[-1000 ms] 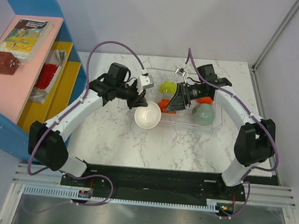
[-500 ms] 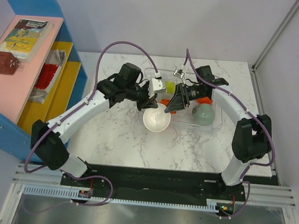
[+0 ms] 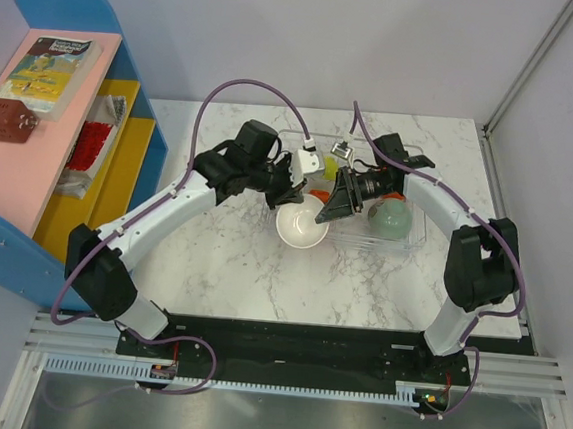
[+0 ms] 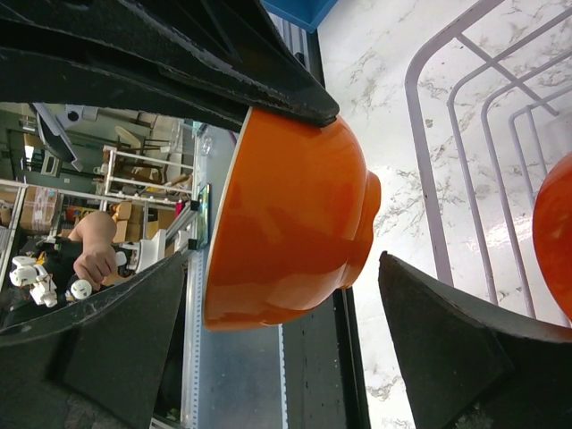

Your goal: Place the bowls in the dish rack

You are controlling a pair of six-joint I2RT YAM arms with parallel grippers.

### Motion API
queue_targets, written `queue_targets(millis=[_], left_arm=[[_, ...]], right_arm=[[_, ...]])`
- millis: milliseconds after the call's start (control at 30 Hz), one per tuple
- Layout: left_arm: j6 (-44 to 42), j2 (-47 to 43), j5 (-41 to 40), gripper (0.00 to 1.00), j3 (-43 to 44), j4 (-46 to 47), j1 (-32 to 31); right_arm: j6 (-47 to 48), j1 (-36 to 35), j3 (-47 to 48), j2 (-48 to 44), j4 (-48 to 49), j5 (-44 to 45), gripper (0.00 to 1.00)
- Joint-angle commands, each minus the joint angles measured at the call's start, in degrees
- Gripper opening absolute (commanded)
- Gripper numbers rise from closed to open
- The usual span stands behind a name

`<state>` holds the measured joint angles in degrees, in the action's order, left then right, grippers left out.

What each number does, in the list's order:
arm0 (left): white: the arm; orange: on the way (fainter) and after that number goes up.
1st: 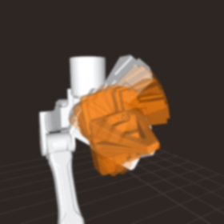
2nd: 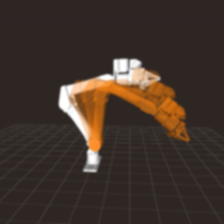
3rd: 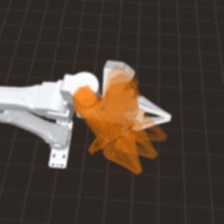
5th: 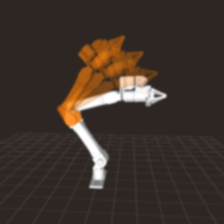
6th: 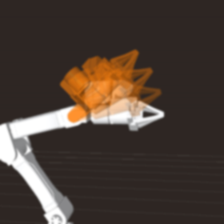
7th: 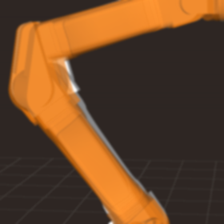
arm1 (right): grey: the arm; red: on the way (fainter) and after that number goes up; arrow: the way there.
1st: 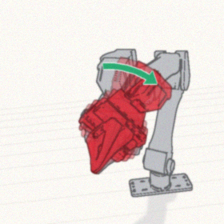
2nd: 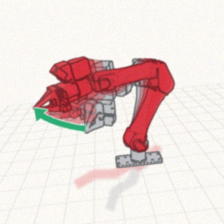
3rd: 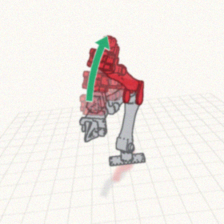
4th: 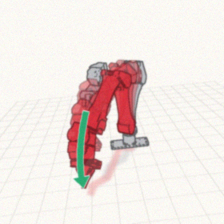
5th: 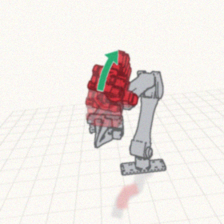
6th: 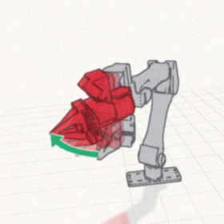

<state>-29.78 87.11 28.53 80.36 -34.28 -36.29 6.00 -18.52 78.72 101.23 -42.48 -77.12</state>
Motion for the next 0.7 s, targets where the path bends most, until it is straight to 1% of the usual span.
queue_targets(millis=[0,200,267,300,333,433,500,533,600,667], left_arm=[[-1.68,-1.68,-1.55,0.02,3.05,2.2,-0.36],[-1.95,-2.03,-2.6,0.02,1.74,3.34,-0.88],[-2.3,-2.12,-2.96,0.02,1.38,3.69,-1.23],[-2.3,-2.21,-3.39,0.02,1.03,4.04,-1.41],[-2.39,-2.3,-3.57,0.02,0.94,4.22,-1.59],[-2.39,-2.21,-3.75,0.02,0.85,4.31,-1.85],[-2.47,-2.21,-4.01,0.02,0.85,4.4,-2.03],[-2.48,-2.3,-3.93,0.02,0.77,4.31,-2.03],[-2.48,-2.3,-3.92,0.02,0.59,4.31,-2.11],[-2.56,-2.21,-3.92,0.02,0.5,4.31,-2.11]], right_arm=[[1.82,-0.2,0.12,0.98,0.91,-2.41,0.96],[1.3,-0.37,0.74,1.86,0.91,-6.46,0.89],[1.3,-0.37,0.39,1.95,0.91,-7.6,0.84],[1.3,-0.29,0.3,2.13,0.99,-8.82,0.81],[1.38,-0.37,0.21,2.3,0.91,-9.27,0.72],[1.38,-0.2,0.21,2.74,0.82,-10.33,0.6],[1.64,-0.37,0.03,2.74,0.82,-10.33,0.57],[1.65,-0.37,0.03,2.74,0.82,-10.33,0.51],[1.73,-0.28,0.12,2.48,0.82,-10.33,0.48],[1.91,-0.28,0.12,2.39,0.82,-10.33,0.41]])
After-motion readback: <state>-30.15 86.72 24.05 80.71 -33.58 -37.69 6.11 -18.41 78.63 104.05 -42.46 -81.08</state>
